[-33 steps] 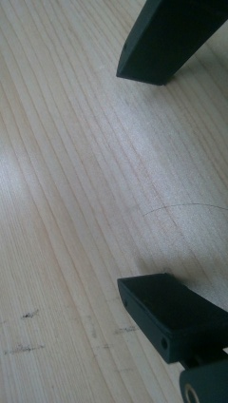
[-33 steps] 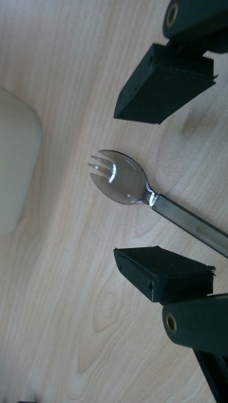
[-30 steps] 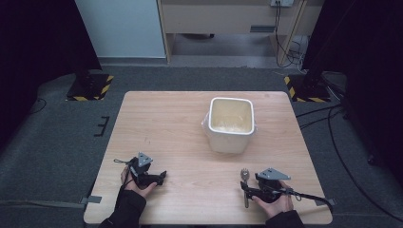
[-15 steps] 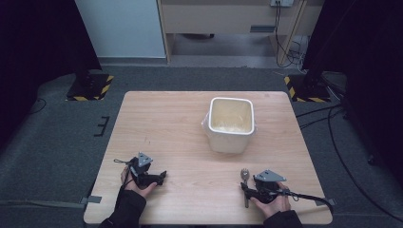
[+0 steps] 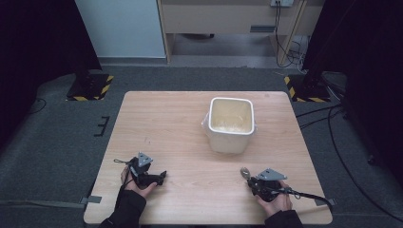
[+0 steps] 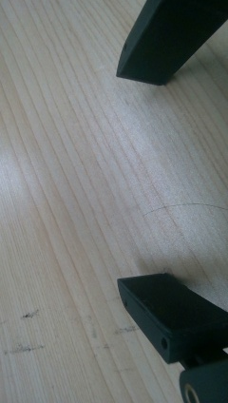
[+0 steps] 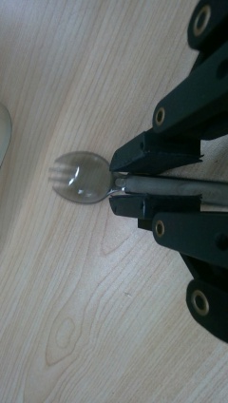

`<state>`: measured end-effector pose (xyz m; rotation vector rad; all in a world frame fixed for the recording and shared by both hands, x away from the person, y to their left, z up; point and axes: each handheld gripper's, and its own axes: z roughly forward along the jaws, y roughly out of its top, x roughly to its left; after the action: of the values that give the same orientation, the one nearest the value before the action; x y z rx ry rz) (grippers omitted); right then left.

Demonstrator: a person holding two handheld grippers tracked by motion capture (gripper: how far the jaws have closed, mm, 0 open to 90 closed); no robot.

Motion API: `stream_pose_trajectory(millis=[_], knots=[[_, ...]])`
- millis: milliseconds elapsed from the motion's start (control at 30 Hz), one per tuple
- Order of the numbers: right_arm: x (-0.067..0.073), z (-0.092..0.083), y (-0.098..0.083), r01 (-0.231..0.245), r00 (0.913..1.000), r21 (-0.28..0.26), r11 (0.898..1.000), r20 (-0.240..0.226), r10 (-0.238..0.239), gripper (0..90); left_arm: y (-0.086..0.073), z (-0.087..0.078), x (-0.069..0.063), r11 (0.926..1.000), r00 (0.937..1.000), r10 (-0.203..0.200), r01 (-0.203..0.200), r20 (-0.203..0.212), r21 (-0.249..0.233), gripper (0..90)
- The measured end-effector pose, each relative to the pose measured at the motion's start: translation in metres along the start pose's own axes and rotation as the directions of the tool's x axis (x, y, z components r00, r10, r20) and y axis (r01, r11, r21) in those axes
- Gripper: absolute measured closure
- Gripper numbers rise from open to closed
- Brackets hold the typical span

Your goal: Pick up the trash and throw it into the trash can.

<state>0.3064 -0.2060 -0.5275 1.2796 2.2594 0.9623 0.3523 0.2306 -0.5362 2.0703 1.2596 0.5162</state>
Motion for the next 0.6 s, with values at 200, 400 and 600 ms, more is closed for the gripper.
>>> stream_pose_trajectory(millis=[200, 400, 600], knots=[[-0.002, -0.001, 0.001, -0.006, 0.9999, 0.009, 1.000, -0.010, 0.007, 79.7, 0.000, 0.000, 0.000, 1.0000, 1.0000, 0.000, 0.000, 0.000, 0.000, 2.1], [-0.007, -0.008, 0.006, -0.015, 0.9998, -0.049, 0.999, -0.011, 0.015, 79.7, 0.000, 0.000, 0.000, 1.0000, 1.0000, 0.000, 0.000, 0.000, 0.000, 2.1], [-0.011, -0.016, 0.010, -0.021, 0.9997, -0.126, 0.992, 0.006, 0.022, 79.7, 0.000, 0.000, 0.000, 1.0000, 1.0000, 0.000, 0.000, 0.000, 0.000, 2.1]])
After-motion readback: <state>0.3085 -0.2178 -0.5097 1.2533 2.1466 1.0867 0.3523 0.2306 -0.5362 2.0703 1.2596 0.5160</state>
